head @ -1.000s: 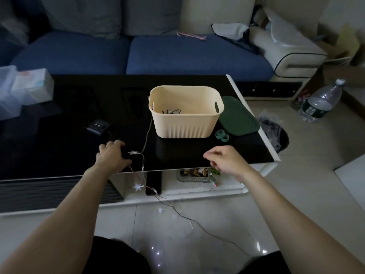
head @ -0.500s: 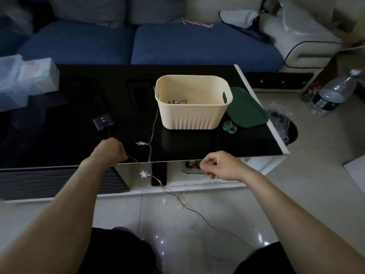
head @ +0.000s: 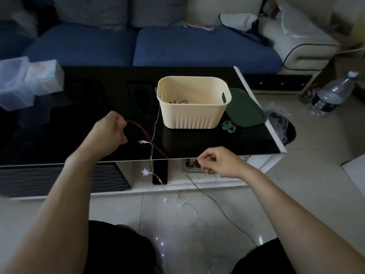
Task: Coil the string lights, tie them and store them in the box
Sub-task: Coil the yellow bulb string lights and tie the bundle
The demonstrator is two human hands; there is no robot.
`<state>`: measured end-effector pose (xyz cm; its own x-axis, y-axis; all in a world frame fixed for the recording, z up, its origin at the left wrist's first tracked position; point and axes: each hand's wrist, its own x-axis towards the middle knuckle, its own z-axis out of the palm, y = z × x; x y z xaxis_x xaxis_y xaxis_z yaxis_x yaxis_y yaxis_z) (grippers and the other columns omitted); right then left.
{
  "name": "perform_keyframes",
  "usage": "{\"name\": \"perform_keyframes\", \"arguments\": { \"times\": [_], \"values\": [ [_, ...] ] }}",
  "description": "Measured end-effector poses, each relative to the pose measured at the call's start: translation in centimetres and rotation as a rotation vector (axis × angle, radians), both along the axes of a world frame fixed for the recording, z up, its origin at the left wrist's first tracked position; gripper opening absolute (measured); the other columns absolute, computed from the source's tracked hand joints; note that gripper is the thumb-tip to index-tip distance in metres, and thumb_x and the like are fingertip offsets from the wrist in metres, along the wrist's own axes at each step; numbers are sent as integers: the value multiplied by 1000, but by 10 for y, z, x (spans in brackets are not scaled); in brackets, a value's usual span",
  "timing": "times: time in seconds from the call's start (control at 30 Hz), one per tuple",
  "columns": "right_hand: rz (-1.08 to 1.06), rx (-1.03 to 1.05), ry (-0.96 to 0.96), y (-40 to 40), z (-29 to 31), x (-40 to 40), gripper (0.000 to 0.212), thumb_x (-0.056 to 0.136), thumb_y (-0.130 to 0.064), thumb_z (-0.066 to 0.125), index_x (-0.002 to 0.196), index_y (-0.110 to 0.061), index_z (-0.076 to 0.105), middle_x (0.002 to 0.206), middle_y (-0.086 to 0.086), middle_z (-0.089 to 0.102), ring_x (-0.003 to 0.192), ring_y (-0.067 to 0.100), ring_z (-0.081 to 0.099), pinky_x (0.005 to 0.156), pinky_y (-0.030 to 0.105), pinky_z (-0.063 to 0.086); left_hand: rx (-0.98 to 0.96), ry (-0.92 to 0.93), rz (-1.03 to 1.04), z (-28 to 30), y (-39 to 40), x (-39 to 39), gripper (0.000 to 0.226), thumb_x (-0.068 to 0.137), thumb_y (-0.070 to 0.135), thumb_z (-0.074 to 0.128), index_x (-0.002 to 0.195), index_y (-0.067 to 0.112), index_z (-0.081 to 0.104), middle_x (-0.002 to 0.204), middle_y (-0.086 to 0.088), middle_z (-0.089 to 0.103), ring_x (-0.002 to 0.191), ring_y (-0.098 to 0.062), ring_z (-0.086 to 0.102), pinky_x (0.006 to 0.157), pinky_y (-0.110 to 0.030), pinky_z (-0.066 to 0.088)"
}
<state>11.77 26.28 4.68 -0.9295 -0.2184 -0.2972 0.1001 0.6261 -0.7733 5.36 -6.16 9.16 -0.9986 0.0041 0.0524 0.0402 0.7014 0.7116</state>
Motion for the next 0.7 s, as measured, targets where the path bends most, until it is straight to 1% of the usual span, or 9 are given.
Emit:
{"name": "perform_keyframes", "arguments": {
  "times": [0.1, 0.17, 0.3, 0.37, 0.43, 0.47, 0.53, 0.6, 0.7],
  "values": [
    [-57, -152, 103, -10, 7, 0, 9, 96, -21, 66, 104, -22, 69, 89, -1, 73, 81, 12, 71, 73, 24, 55, 87, 168, -23, 14, 16, 8, 12, 103, 23, 42, 97, 18, 52, 68, -5, 61, 54, -16, 56, 49, -31, 47],
    [-122, -257, 207, -20, 15, 0, 18, 95, -15, 67, 112, -21, 67, 99, -1, 72, 92, 11, 69, 81, 26, 54, 117, 211, -72, 22, 29, 13, 12, 104, 21, 43, 99, 14, 52, 67, -4, 57, 52, -14, 50, 45, -26, 41],
    [-118, -357, 324, -42, 42, 6, 52, 93, -21, 71, 139, -25, 47, 137, -8, 55, 129, 0, 50, 107, 23, 41, 123, 70, -246, 32, 60, 25, 9, 102, 14, 46, 100, 9, 53, 68, -4, 55, 53, -9, 49, 46, -18, 40],
    [-46, -353, 271, -52, 52, 9, 61, 93, -28, 70, 145, -26, 39, 144, -10, 49, 136, -1, 42, 111, 18, 33, 134, -9, -351, 32, 75, 34, 8, 101, 12, 48, 96, 8, 54, 66, -3, 55, 49, -1, 48, 46, -16, 41],
    [4, -397, 163, -56, 58, 10, 49, 96, -27, 66, 141, -17, 48, 126, -5, 63, 120, 4, 60, 103, 21, 45, 158, -52, -455, 28, 88, 44, 8, 100, 10, 50, 94, 8, 55, 65, -5, 57, 51, -2, 50, 49, -19, 42],
    [14, -418, 126, -56, 60, 11, 38, 98, -24, 64, 132, -11, 55, 105, -2, 71, 96, 6, 69, 86, 20, 53, 177, -79, -492, 25, 93, 48, 7, 99, 9, 51, 94, 7, 55, 64, -8, 59, 53, -4, 51, 50, -21, 43],
    [-23, -420, 121, -46, 62, 14, 23, 101, -20, 60, 114, -2, 62, 60, -10, 63, 52, 2, 58, 53, 12, 44, 232, -145, -539, 18, 100, 52, 10, 100, 13, 52, 97, 4, 54, 58, -5, 57, 52, -11, 49, 50, -25, 40],
    [-66, -344, 147, -27, 62, 13, 22, 100, -20, 60, 102, 0, 68, 46, -14, 52, 42, -1, 46, 46, 12, 35, 275, -212, -562, 11, 105, 52, 14, 98, 23, 58, 97, 9, 56, 53, 3, 52, 52, -17, 43, 49, -29, 36],
    [53, -168, 120, 0, 63, 15, 12, 94, -21, 70, 93, -11, 75, 56, -6, 64, 51, -2, 51, 57, 11, 41, 216, -316, -660, 3, 115, 51, 21, 95, 35, 62, 93, 14, 63, 58, -3, 47, 55, -21, 39, 51, -31, 34]
  ]
}}
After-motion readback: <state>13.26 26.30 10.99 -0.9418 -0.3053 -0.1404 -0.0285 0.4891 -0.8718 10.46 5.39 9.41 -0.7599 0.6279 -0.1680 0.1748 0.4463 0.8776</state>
